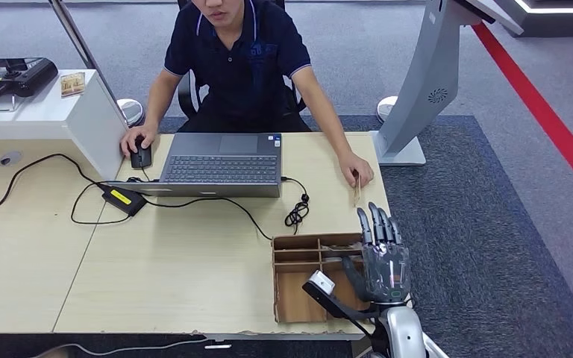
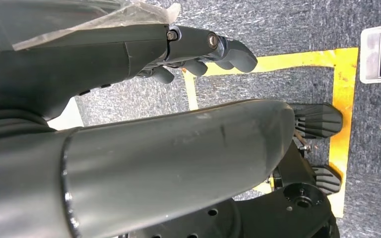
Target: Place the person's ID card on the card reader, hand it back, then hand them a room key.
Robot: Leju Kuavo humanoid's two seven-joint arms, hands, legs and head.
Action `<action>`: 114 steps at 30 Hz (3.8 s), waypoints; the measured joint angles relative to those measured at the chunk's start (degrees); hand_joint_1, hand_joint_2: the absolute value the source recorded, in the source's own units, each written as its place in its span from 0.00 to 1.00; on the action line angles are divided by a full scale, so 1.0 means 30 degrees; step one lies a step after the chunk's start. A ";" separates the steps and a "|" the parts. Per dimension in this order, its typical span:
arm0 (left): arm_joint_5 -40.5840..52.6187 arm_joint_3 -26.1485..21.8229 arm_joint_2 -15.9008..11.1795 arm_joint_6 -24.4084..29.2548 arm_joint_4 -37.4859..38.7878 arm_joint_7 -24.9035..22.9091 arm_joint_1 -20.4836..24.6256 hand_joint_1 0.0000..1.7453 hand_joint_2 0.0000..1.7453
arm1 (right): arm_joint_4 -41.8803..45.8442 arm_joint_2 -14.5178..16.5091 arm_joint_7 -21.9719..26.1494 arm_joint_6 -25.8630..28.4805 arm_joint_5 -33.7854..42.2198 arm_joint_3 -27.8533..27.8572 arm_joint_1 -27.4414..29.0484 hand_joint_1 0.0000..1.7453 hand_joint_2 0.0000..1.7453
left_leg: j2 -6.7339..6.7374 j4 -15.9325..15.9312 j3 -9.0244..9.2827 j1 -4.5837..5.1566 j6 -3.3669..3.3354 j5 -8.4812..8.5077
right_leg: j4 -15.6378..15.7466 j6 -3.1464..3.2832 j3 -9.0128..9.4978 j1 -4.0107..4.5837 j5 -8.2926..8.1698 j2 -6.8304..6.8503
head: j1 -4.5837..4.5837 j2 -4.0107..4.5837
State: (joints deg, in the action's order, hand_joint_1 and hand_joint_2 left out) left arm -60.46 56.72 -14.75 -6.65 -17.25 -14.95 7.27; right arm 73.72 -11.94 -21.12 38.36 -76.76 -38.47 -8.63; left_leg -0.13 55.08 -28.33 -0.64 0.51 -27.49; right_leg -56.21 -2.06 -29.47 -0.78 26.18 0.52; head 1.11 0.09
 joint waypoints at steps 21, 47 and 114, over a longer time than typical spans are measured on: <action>0.0095 0.0000 0.0000 -0.0006 0.0000 0.0000 -0.0001 0.00 0.00 | 0.0496 -0.0111 -0.0159 -0.0230 -0.0388 -0.0158 0.0005 0.06 1.00 | -0.0001 0.0000 -0.0016 0.0000 0.0001 -0.0001 | 0.0000 0.0000 -0.0012 0.0000 0.0001 0.0000 | 0.0000 0.0000; 0.0182 0.0000 0.0000 -0.0006 0.0007 0.0000 -0.0001 0.00 0.00 | 0.1590 -0.0281 -0.0122 -0.0576 -0.0721 0.0126 -0.0011 0.16 1.00 | -0.0001 0.0000 -0.0021 0.0000 0.0001 -0.0001 | 0.0000 0.0000 -0.0016 0.0000 0.0001 0.0000 | 0.0000 0.0000; 0.0066 -0.0015 0.0000 0.0089 0.0007 0.0000 -0.0001 0.00 0.00 | 0.1158 -0.0295 -0.0282 -0.0561 0.0058 -0.0244 0.0577 0.29 1.00 | -0.0001 0.0000 -0.0027 0.0000 0.0001 -0.0001 | 0.0000 0.0000 -0.0023 0.0000 0.0001 0.0000 | 0.0000 0.0000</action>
State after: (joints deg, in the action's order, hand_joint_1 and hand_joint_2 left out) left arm -60.26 56.68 -14.75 -6.38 -17.22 -14.95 7.27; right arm 77.20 -12.83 -21.97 36.68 -76.59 -39.21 -6.90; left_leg -0.14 55.08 -28.41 -0.64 0.51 -27.49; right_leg -56.21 -2.06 -29.53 -0.78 26.18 0.52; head 1.11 0.09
